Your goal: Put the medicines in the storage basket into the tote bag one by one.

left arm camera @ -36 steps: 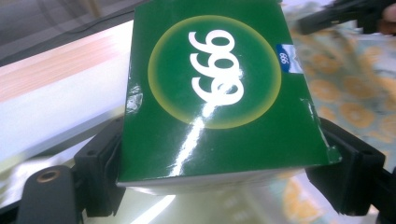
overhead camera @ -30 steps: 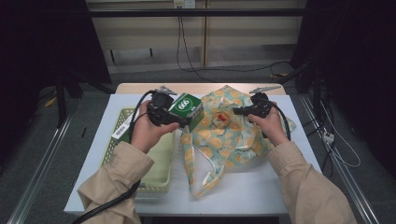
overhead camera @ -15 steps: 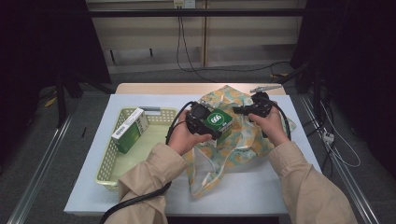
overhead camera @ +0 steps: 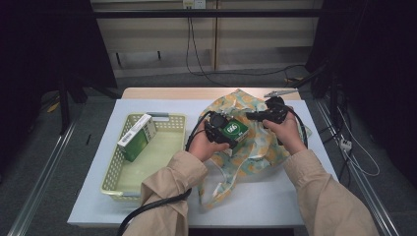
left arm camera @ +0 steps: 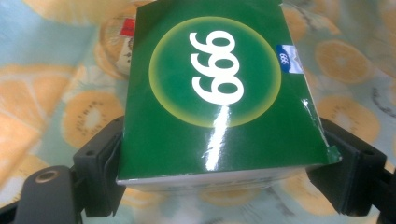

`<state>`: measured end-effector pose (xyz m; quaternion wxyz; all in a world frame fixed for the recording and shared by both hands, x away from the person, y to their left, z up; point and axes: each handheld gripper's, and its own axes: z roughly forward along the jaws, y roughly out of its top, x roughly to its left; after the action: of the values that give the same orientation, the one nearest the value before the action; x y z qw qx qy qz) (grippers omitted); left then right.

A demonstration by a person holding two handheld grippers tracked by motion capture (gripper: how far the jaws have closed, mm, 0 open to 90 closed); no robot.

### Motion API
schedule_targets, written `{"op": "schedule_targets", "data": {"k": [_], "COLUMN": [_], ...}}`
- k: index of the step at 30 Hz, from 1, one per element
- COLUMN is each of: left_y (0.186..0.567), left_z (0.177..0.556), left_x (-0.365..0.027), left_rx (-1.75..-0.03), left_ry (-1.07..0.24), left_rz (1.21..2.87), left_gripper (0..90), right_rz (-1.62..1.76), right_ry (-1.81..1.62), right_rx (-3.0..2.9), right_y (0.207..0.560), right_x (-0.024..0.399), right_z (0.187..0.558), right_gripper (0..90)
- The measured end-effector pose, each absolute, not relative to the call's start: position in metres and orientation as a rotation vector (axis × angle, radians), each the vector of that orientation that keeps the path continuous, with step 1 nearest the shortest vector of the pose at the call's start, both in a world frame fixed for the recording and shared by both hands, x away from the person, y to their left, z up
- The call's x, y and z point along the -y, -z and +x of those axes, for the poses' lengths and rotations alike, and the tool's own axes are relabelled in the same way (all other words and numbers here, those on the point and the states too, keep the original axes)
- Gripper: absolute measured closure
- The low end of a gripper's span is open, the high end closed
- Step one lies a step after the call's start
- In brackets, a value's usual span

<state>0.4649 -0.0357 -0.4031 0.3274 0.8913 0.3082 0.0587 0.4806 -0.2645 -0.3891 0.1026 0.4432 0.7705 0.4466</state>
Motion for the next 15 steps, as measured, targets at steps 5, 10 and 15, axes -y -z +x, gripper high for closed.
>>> {"op": "schedule_targets", "data": {"k": [5,10,15], "left_y": [0.406,0.411,0.413], "left_z": [0.478,0.491,0.502], "left_x": [0.036,0.037,0.042], "left_rx": [-0.853,-0.875,-0.872], "left_ry": [-0.232,-0.248,-0.295], "left_rz": [2.311,2.273,2.264], "left_gripper": [15.6,15.5,14.8], "right_rz": [1.305,1.303,1.303], "right_ry": [-1.317,-1.316,-1.322], "right_rx": [-2.281,-2.286,-2.283], "right_y": [0.389,0.387,0.386], "right_x": [0.262,0.26,0.26], "right_z": [0.48,0.479,0.478], "right_gripper": [89.5,89.6,89.6]}}
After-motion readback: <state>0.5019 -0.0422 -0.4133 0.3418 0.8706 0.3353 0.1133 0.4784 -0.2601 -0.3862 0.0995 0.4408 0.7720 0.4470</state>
